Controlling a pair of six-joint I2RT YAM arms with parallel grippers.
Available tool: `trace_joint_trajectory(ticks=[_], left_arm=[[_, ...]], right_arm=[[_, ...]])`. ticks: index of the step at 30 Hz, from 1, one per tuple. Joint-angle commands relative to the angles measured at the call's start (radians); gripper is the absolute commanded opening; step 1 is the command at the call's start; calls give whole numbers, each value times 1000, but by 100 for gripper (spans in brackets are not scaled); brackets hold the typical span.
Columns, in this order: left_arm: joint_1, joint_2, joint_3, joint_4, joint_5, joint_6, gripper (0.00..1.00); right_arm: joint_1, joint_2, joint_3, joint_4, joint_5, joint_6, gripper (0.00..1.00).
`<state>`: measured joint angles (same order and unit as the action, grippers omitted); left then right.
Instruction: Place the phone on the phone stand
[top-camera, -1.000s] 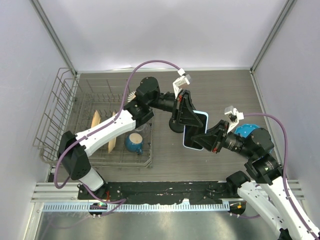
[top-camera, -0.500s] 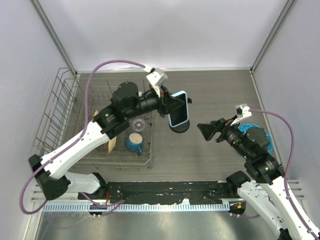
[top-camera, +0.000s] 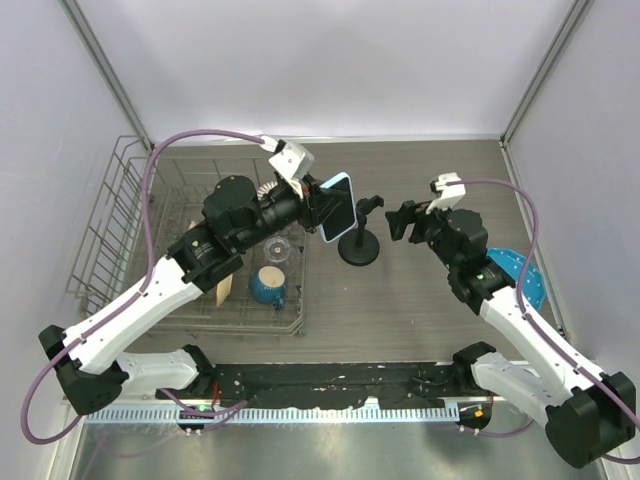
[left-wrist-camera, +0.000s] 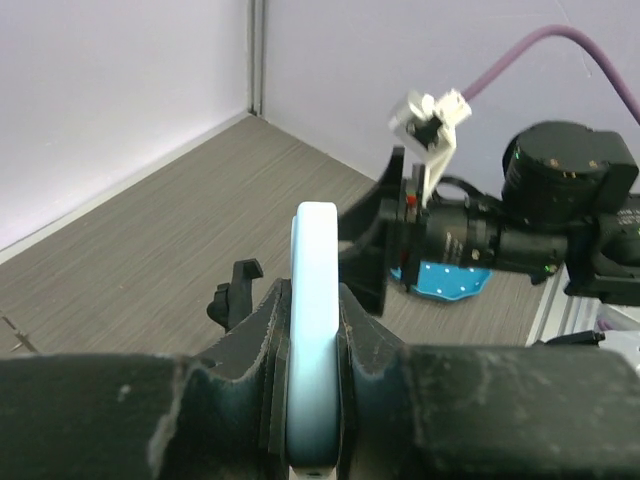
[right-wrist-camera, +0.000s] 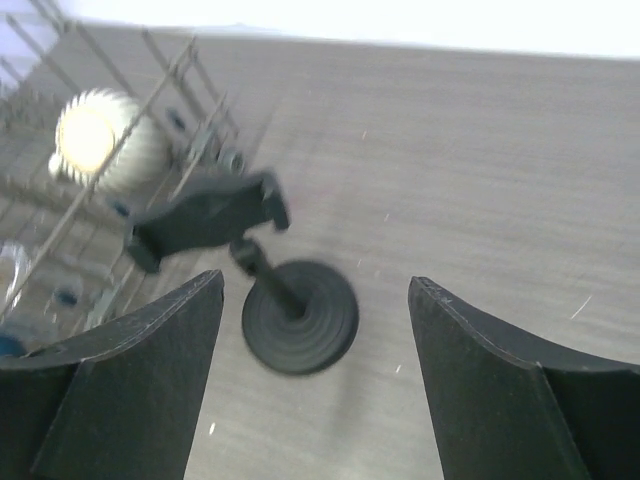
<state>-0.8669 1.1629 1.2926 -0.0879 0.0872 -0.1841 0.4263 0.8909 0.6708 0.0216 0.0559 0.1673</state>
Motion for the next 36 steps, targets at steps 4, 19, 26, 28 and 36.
trace_joint_trajectory(ticks=[4, 19, 26, 28, 36], left_arm=[[-15, -48, 22, 2, -27, 93, 0], [-14, -193, -196, 82, -44, 91, 0], [-15, -204, -197, 83, -26, 67, 0], [-14, -206, -197, 83, -26, 55, 0], [-27, -239, -207, 109, -18, 58, 0]], right_arm=[[-135, 16, 30, 299, -114, 90, 86], [-147, 72, 27, 239, -33, 55, 87], [-147, 212, 88, 253, -211, 40, 60], [-147, 229, 85, 279, -298, 31, 53], [-162, 198, 33, 359, -401, 21, 47]])
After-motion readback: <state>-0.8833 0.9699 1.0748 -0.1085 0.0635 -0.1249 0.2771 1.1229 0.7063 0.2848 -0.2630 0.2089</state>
